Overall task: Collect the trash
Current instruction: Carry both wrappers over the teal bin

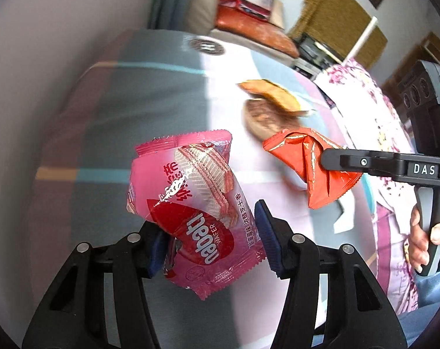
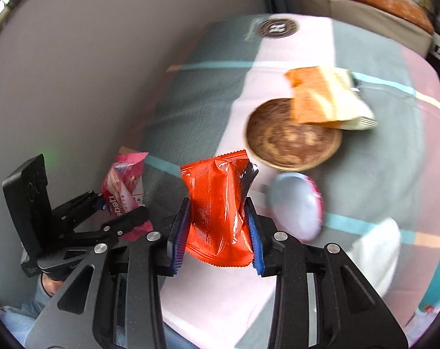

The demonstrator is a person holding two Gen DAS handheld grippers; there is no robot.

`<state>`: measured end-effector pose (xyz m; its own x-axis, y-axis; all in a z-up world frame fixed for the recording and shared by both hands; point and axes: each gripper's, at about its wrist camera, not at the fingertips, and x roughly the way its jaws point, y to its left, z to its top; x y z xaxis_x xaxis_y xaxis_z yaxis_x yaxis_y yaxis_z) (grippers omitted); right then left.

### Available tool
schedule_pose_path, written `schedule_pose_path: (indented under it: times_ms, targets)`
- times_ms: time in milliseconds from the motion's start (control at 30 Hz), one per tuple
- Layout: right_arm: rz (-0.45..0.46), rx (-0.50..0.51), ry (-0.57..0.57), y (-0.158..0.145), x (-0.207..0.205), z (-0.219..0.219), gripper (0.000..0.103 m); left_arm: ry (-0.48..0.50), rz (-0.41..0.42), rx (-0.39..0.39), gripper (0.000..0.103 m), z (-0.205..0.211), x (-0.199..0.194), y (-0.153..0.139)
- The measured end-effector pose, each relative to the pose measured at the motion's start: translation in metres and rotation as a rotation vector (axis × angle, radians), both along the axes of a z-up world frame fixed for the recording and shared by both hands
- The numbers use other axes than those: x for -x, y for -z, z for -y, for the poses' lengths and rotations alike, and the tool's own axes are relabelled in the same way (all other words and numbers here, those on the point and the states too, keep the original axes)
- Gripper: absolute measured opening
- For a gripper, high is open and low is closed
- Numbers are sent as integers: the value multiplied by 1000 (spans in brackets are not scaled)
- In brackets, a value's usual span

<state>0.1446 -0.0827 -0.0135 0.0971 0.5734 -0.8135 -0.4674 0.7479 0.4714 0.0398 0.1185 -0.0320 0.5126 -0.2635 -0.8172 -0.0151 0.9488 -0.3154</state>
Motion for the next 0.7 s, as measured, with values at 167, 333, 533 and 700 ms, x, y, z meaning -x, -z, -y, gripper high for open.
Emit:
schedule_pose_path:
  times_ms: [167,333,533,700]
  targets:
    - [15,-46,97,-12,3,54,34,92,19,-28,56,48,-19,-13]
    - [33,-91,203,-22,3,119,34,210,33,-58,56,108,-40,-25]
    - [61,-155,328,-28,7,189,34,348,38,-84,56,185,-64,-32]
    - [86,-167,440,-27,13,256,34,454,37,-87,56,251,-82,-31]
